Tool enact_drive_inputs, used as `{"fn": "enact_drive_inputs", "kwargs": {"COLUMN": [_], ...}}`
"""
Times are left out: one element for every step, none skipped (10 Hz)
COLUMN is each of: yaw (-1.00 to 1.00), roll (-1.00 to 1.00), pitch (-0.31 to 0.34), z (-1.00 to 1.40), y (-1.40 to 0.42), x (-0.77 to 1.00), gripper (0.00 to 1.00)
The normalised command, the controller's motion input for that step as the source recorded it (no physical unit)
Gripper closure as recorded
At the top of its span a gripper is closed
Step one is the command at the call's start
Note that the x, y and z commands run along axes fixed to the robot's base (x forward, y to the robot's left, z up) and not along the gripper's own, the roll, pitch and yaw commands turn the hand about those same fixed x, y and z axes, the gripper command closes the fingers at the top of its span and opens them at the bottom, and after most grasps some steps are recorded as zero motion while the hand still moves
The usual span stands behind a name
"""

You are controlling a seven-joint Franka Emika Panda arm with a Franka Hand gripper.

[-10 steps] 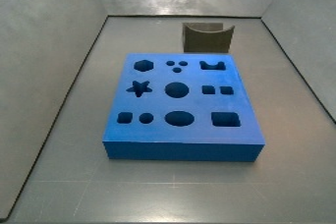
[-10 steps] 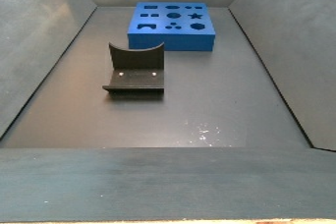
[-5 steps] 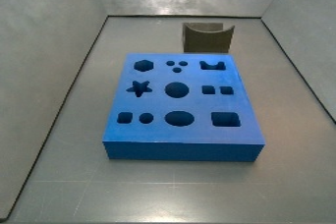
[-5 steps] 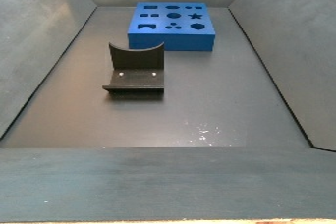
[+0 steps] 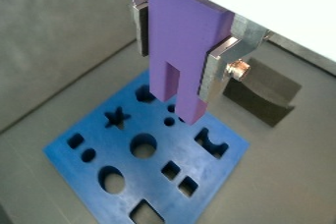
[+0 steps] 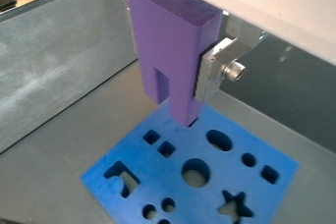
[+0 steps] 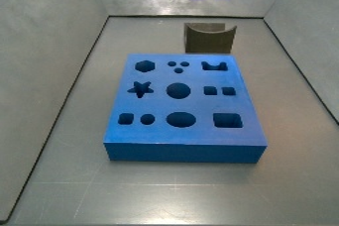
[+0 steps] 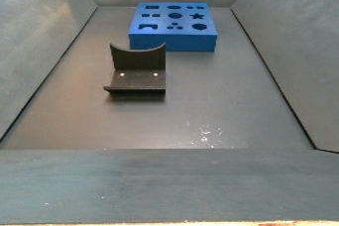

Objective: Pick up the double-square object. Move up. Move to above the board. Insert the double-square object.
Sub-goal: Insert the double-square object.

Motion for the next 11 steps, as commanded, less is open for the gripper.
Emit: {"fn": "enact_drive_inputs", "kwargs": {"yaw": [0.03,0.05,0.04,0.0,0.0,0.0,0.0,0.0,0.01,0.02,0.01], "roll": [0.18,0.18,0.15,0.0,0.09,0.05,0.14,0.19,0.2,0.22,0.24], "pitch": [-0.009,0.0,0.034,0.046,-0.02,-0.08,-0.16,-0.169,-0.16,-0.134,-0.123], "z": [-0.49,-0.46,-0.42,-0.12,-0.18,-0.38,-0.52,-0.57,-0.58,-0.59,-0.57], "y": [0.0,0.0,0.0,0.0,-0.03,-0.04,-0.09,-0.09,-0.07,-0.05,-0.03], "x": [0.41,0.36,0.32,0.13,0.0,0.08,0.1,0.11,0.12,0.12,0.05], "gripper": [1.0,1.0,1.0,1.0,1.0,1.0,1.0,1.0,1.0,1.0,1.0]}}
